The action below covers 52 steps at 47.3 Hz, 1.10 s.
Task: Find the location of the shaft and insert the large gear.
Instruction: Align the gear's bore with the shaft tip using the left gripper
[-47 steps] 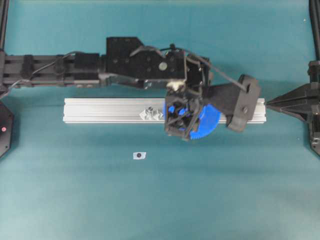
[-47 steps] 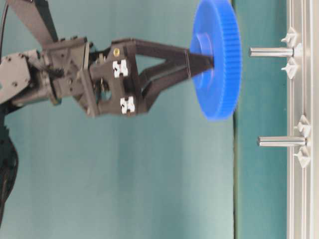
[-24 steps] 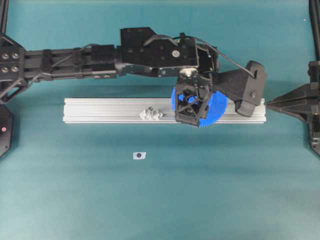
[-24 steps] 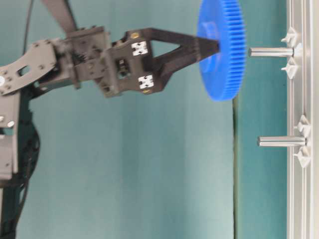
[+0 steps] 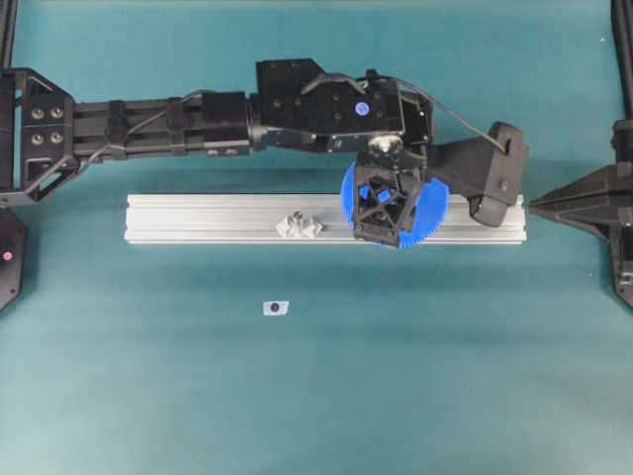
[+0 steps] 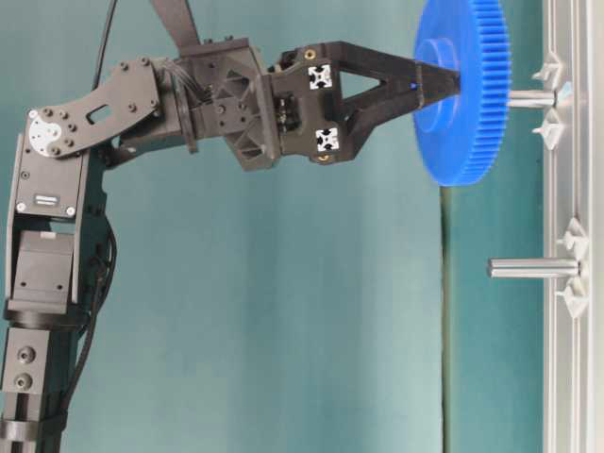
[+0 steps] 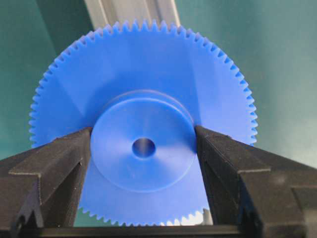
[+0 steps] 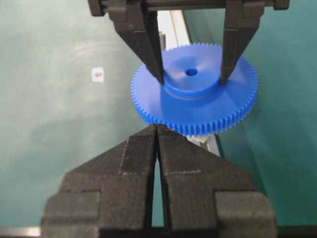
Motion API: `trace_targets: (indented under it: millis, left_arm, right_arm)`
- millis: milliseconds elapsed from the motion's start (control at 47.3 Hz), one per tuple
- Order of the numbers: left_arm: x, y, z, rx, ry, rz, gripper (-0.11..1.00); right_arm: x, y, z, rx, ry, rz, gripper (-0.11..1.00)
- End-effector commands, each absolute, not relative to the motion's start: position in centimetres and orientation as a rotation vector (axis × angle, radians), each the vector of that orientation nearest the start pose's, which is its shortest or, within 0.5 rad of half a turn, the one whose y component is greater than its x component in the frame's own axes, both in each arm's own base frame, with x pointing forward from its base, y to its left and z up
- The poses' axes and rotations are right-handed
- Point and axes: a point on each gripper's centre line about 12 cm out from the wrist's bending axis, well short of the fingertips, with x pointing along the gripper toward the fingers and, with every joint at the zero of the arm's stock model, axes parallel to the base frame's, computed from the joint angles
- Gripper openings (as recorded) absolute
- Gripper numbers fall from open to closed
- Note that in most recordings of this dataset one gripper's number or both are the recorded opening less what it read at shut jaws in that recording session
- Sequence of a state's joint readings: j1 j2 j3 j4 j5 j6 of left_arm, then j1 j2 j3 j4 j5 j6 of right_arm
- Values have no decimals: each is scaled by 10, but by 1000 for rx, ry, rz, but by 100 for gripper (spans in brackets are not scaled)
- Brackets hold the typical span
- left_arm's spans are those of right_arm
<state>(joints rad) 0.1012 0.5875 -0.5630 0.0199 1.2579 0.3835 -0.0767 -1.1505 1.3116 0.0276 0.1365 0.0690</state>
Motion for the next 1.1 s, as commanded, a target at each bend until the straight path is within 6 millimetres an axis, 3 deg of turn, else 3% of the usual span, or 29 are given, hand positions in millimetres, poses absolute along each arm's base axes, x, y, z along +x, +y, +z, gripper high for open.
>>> trace_targets:
  millis: [0,317,803,1077]
  left_arm:
    - [545,62,243,286,1241,-130,71]
    - [537,75,224,260,1293,-118,71]
    - [537,92,225,246,1267,-85,71]
    - [536,91,226,248,1267,-87,71]
  right_arm:
    - [161,-13,225,114,286,-92,3]
    - [161,-13,226,114,281,-95,3]
    - [160,-13,227,114,278,-96,3]
    - [160,-13,227,114,278,-94,3]
